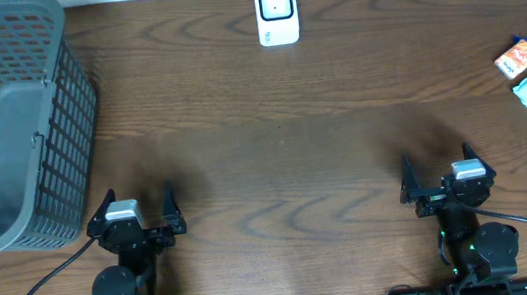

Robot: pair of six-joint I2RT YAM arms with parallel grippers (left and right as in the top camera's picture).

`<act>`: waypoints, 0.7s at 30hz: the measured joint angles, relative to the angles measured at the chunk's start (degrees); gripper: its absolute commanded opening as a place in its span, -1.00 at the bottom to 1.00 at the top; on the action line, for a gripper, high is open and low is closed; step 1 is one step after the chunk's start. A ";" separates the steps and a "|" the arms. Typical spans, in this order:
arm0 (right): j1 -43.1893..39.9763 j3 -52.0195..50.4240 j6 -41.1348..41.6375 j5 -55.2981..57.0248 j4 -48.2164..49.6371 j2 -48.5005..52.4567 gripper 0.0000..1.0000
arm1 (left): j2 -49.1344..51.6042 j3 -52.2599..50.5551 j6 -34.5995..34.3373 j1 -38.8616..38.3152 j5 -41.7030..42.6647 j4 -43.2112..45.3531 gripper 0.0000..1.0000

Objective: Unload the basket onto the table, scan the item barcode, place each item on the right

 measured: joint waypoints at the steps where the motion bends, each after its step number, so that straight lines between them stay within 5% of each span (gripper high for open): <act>1: 0.00 0.00 -0.02 0.00 0.00 0.00 0.98 | 0.00 0.00 0.07 0.42 -0.15 -0.07 0.95; 12: 0.00 0.00 -0.02 0.00 0.00 0.00 0.98 | 0.00 0.02 7.30 2.05 -1.60 -0.26 0.95; 21: 0.00 0.00 -0.02 0.00 0.02 0.00 0.99 | 0.00 0.04 3.21 2.05 -2.58 -0.31 0.96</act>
